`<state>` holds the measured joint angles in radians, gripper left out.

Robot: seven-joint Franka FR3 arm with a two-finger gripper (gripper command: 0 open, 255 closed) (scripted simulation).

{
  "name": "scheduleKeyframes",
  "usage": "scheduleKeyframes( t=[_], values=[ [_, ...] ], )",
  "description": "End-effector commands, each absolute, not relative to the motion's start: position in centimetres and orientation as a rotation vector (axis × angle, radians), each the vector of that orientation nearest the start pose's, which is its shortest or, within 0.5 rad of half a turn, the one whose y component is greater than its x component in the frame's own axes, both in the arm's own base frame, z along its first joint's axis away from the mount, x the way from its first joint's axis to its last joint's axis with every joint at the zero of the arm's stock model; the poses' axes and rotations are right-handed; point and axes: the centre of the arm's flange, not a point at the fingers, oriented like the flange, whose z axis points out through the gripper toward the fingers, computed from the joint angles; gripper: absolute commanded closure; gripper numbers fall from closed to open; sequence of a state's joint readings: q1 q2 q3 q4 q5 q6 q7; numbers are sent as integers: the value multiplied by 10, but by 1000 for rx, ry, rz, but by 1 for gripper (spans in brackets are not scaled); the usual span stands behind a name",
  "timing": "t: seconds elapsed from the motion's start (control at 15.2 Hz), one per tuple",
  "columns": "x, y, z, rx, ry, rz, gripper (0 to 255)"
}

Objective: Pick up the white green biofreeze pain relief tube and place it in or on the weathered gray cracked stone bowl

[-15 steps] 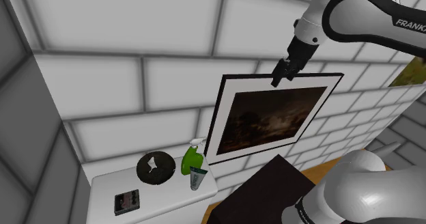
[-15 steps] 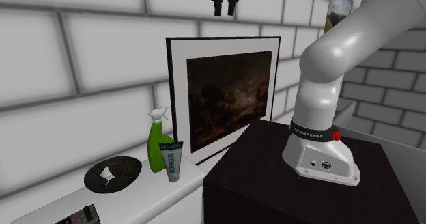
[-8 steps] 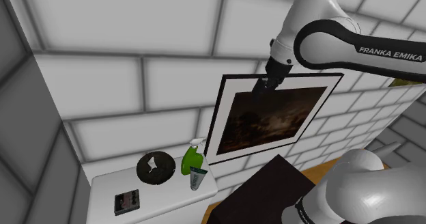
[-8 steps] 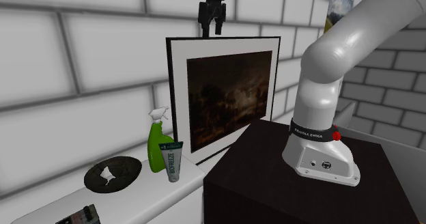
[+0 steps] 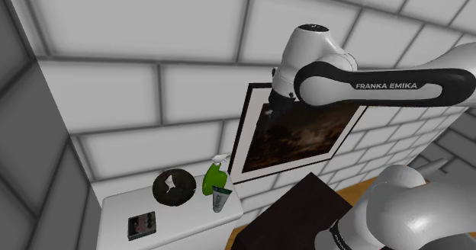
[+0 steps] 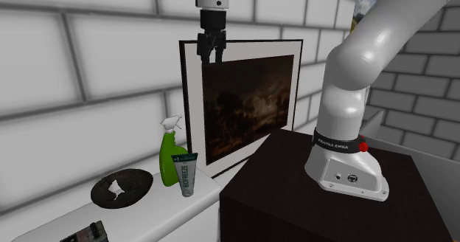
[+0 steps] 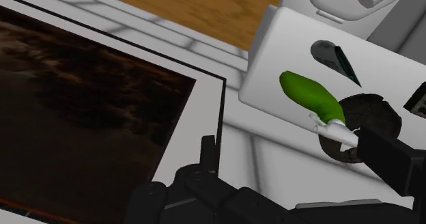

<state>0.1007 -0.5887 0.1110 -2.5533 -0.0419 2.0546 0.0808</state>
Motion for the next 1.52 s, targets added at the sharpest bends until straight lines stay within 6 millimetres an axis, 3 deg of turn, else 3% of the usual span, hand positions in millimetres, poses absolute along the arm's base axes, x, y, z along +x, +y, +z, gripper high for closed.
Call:
scheduleKeyframes(
  t=[0.0, 0.66, 1.32, 1.45],
  values=[
    [376, 92, 449, -3211, -255, -156, 0],
    [399, 167, 344, -3174, -455, -124, 0],
    [411, 244, 240, -3125, -651, -92, 0],
    [411, 247, 232, -3123, -658, -91, 0]
  ],
)
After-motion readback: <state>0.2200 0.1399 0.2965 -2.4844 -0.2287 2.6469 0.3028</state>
